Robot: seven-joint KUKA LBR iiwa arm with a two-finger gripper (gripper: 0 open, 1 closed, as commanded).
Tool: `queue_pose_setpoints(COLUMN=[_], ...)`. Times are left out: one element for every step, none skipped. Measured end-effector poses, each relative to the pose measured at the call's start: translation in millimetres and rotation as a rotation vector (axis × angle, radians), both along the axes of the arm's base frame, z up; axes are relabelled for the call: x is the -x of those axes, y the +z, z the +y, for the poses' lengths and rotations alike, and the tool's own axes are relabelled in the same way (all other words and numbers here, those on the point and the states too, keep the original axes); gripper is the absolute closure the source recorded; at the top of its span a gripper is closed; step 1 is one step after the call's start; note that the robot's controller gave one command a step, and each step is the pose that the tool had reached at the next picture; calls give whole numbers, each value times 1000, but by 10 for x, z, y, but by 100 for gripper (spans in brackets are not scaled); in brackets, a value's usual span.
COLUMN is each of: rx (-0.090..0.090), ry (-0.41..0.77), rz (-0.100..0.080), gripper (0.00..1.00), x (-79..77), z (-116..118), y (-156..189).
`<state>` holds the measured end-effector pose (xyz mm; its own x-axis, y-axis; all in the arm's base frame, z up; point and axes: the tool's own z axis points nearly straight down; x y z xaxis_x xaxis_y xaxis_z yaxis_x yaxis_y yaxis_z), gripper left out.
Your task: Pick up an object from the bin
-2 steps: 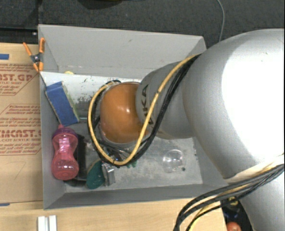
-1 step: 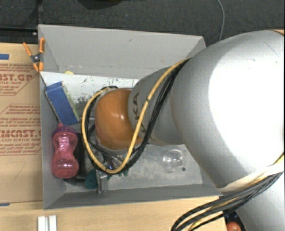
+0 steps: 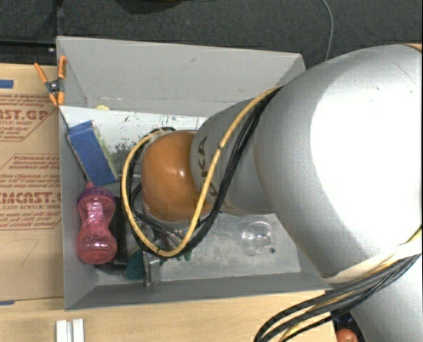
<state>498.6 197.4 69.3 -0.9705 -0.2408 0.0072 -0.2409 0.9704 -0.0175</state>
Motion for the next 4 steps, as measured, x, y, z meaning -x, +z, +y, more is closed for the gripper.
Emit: queue_pose_setpoints(rx=[-1, -2, 7, 3], ry=[143, 58, 345, 275], rz=[2, 0, 5, -4], gripper=[0, 0, 0, 0], x=[13, 56, -37, 61], z=[-188, -30, -143, -118], y=[270, 73, 19, 25])
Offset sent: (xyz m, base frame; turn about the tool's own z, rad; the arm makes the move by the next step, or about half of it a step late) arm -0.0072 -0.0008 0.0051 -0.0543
